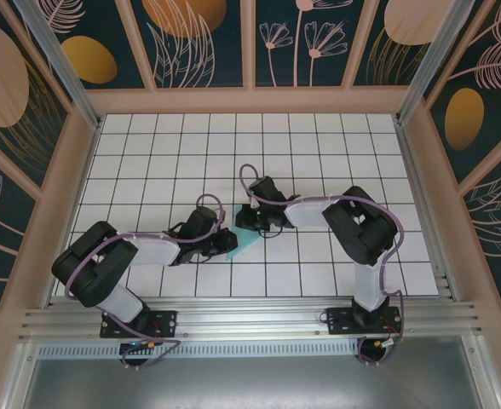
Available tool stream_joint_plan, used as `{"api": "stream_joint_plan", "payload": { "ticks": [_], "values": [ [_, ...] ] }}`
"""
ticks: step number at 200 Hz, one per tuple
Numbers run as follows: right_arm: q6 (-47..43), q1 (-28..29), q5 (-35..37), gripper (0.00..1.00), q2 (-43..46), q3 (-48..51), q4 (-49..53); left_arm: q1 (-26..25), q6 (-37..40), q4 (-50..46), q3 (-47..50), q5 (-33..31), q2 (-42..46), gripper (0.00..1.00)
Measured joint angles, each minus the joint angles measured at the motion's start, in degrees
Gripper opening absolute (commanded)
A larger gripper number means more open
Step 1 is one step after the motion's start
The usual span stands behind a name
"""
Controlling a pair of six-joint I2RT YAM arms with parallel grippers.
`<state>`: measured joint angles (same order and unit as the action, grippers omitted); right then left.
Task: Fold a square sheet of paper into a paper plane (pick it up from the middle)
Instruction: Fourth fold the wing at the center of the table.
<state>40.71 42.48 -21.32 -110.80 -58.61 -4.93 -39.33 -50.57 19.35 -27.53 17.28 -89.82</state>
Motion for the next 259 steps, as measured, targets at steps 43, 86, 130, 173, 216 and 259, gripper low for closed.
{"api": "stream_joint_plan", "payload": {
  "ticks": [43,86,130,173,216,259],
  "values": [
    [-1.46,-5.55,-0.59,0.11,-0.39,-0.02,-0.96,0.0,0.39,1.09,0.68,-0.37,0.02,0.13],
    [-2.45,-7.69,-4.66,0.11,-1.64,-0.52,-1.66,-0.04,0.39,2.95,1.62,-0.44,0.02,0.13],
    [-2.93,-8.57,-6.97,0.12,-2.56,-1.49,-1.2,-0.04,0.39,3.45,1.77,-0.39,-0.09,0.14],
    [-3.43,-10.84,-6.36,0.12,-3.52,-3.3,-0.76,-0.04,0.44,3.45,1.77,-0.39,-0.09,0.14],
    [-4.63,-12.59,-3.13,0.14,-3.78,-4.92,0.39,-0.04,0.61,3.37,1.62,-0.37,-0.24,0.14],
    [-4.85,-12.48,-1.03,0.14,-0.31,-4.33,2.4,-0.04,0.81,2.71,1.27,-0.28,-0.2,0.15]
  ]
}}
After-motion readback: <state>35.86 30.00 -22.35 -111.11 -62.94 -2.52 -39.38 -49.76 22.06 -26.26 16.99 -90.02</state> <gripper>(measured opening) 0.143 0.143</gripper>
